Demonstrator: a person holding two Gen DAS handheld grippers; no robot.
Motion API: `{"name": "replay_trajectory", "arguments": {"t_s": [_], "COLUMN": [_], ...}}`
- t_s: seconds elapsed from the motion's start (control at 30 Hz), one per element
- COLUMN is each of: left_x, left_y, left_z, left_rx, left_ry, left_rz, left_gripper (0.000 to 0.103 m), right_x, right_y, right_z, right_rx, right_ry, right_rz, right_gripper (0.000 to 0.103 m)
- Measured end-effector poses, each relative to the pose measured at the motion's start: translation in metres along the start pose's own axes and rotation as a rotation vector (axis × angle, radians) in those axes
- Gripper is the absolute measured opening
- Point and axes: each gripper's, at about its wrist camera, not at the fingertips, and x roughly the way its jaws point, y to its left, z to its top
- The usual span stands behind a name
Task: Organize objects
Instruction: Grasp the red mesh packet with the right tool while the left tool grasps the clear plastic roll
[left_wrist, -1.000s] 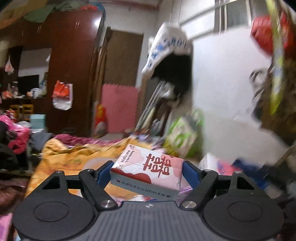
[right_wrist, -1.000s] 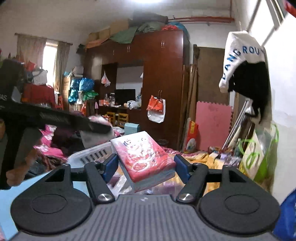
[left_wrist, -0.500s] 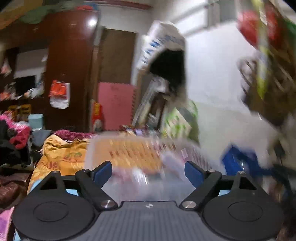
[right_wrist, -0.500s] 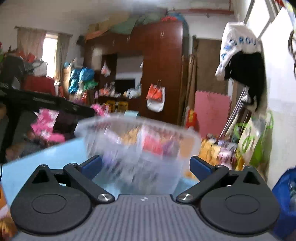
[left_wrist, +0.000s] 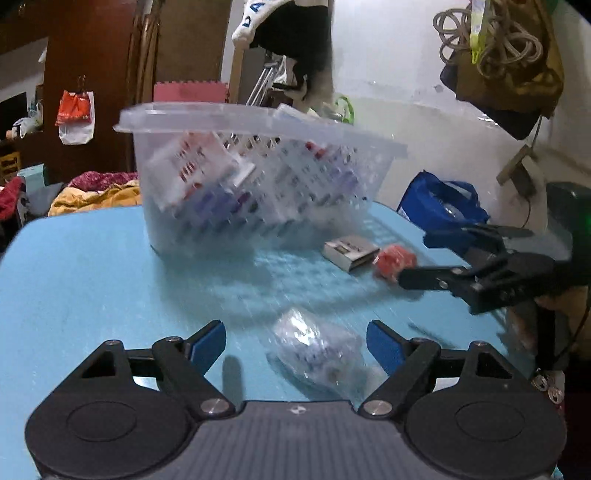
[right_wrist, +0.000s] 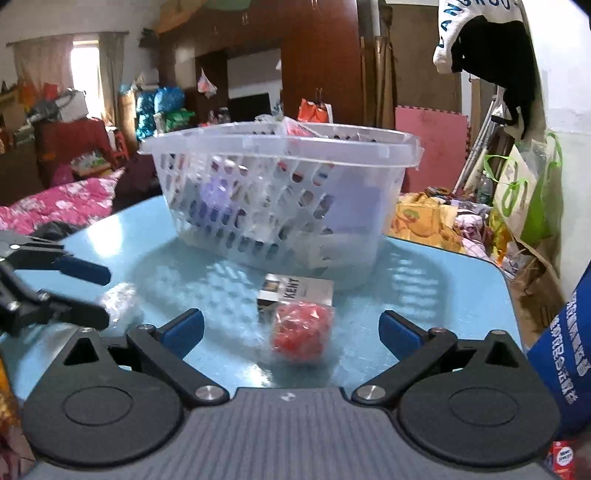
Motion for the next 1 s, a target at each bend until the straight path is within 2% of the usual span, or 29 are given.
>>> {"name": "replay_trajectory", "arguments": {"t_s": [0.07, 0.13, 0.3, 0.33, 0.37, 0.4, 0.5, 0.73, 1.0], "left_x": [0.007, 0.008, 0.01, 0.009, 0.008, 0.008, 0.006, -0.002, -0.007], "left_y": [-0.004, -0.007, -0.008, -0.008, -0.01, -0.011, -0.013, -0.01, -0.01], "left_z": [-0.003, -0.005, -0.004, -0.003, -0.003, -0.002, -0.003, -0.005, -0.007], "left_rx": [0.0, 0.008, 0.008, 0.007, 0.01, 0.019, 0.033, 0.023, 0.019], "left_ry": [0.023, 0.012, 0.006, 0.003, -0.008, -0.017, -0.036, -0.076, -0.112], "left_rz": [0.007, 0.025, 0.038, 0.041, 0.041, 0.042, 0.072, 0.06, 0.061], "left_gripper": [0.086, 0.086, 0.086, 0.08, 0.073, 0.062, 0.059, 0.059, 0.059], "right_x": [0.003, 0.004, 0.01, 0.011, 0.011, 0.012, 0.009, 0.008, 0.002], "right_y": [0.001, 0.0, 0.009, 0.011, 0.013, 0.013, 0.012, 0.013, 0.011], "right_z": [0.001, 0.0, -0.002, -0.002, -0.002, -0.001, -0.003, -0.002, -0.001], "right_rx": [0.002, 0.0, -0.054, -0.066, -0.073, -0.074, -0.074, -0.079, -0.057], "right_ry": [0.006, 0.003, 0.047, 0.053, 0.056, 0.057, 0.051, 0.046, 0.001], "right_rz": [0.007, -0.011, -0.02, -0.025, -0.034, -0.041, -0.035, -0.035, -0.023], "right_gripper": [0.101, 0.101, 0.074, 0.071, 0.064, 0.054, 0.048, 0.045, 0.045]}}
